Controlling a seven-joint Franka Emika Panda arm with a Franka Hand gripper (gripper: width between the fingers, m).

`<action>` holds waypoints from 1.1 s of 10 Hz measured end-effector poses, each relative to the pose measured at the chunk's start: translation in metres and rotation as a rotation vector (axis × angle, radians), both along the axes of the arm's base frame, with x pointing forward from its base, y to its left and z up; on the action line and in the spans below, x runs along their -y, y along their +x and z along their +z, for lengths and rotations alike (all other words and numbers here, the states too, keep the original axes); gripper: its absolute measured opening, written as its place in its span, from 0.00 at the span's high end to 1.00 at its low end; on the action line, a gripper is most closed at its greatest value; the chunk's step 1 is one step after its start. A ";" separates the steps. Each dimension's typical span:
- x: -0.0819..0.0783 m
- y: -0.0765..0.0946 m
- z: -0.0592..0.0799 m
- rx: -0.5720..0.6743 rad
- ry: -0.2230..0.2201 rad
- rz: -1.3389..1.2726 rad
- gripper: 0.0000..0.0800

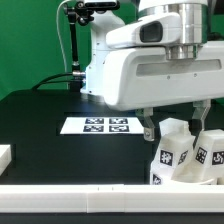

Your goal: Assemble stool

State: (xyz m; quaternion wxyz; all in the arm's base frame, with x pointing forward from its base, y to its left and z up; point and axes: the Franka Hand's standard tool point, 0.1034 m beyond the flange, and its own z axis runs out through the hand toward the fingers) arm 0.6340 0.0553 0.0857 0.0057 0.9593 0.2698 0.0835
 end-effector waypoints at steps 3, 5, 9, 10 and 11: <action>0.004 0.000 -0.005 0.008 -0.006 -0.008 0.19; 0.005 -0.001 -0.008 0.006 -0.007 -0.017 0.35; 0.006 0.000 -0.008 0.005 -0.002 -0.066 0.57; 0.006 0.000 -0.008 0.005 0.000 -0.086 0.57; 0.006 0.000 -0.008 0.003 0.009 -0.137 0.57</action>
Offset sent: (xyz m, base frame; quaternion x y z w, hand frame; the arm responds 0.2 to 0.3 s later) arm -0.0002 0.0042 -0.0056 -0.0074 0.0152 0.0115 0.9998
